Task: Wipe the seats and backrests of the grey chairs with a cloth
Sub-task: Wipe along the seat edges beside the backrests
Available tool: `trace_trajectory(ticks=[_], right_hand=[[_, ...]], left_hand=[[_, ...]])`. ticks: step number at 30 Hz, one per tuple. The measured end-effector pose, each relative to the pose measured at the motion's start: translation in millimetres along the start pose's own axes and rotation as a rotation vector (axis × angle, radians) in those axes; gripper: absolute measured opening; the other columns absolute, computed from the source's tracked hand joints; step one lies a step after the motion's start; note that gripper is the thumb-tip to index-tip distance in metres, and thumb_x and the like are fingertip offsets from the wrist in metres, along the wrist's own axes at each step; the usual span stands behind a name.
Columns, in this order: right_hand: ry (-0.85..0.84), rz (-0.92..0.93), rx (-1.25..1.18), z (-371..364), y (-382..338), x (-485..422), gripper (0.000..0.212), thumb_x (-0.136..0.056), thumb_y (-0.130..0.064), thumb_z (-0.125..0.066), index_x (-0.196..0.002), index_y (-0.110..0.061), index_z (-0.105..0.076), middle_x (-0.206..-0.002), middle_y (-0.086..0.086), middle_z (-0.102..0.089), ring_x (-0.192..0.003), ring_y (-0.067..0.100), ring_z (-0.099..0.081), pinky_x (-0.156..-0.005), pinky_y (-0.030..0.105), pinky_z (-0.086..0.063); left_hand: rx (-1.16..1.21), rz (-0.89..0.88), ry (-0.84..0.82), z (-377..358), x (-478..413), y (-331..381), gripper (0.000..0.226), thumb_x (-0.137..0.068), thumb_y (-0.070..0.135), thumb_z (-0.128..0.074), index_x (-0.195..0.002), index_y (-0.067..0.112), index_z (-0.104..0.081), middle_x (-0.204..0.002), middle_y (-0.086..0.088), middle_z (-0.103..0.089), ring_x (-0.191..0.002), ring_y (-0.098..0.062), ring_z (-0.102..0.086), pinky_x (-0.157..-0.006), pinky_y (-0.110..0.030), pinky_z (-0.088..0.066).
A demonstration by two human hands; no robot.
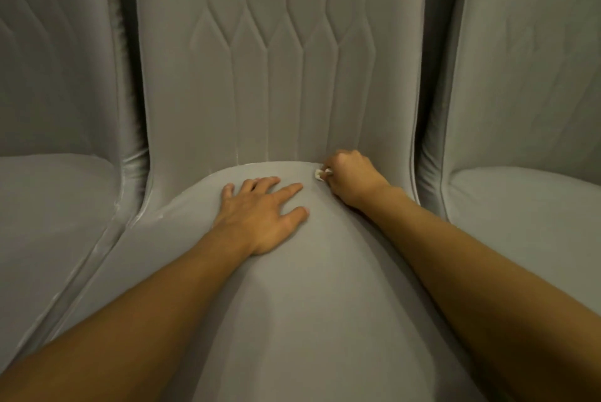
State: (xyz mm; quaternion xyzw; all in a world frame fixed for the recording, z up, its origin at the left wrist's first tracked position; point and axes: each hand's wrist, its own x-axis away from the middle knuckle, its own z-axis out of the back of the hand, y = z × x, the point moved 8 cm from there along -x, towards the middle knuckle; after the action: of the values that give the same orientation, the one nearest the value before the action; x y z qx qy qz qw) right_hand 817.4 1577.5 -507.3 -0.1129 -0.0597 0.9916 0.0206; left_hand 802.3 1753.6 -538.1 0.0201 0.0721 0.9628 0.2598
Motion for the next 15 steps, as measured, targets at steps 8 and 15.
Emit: trace_trajectory(ticks=[8, 15], right_hand=[[0.085, 0.256, 0.091, 31.9, -1.8, 120.9, 0.038, -0.102, -0.040, -0.037, -0.105, -0.020, -0.069, -0.097, -0.001, -0.060, -0.078, 0.025, -0.051, -0.075, 0.042, -0.046], [0.043, 0.266, 0.127, 27.2, 1.0, 133.4, 0.042, -0.103, -0.042, -0.028, -0.123, -0.025, -0.061, -0.117, -0.003, -0.056, -0.086, 0.023, -0.049, -0.081, 0.042, -0.045]], left_hand=[[0.011, -0.006, 0.001, -1.5, -0.8, 0.2, 0.064, -0.092, 0.078, -0.023, -0.153, 0.059, -0.017, -0.167, 0.014, -0.016, -0.152, -0.019, -0.016, -0.122, -0.055, -0.008], [0.024, -0.016, 0.010, -3.5, -1.7, -1.2, 0.064, -0.093, 0.077, -0.023, -0.154, 0.058, -0.016, -0.168, 0.012, -0.015, -0.154, -0.018, -0.014, -0.123, -0.056, -0.006]])
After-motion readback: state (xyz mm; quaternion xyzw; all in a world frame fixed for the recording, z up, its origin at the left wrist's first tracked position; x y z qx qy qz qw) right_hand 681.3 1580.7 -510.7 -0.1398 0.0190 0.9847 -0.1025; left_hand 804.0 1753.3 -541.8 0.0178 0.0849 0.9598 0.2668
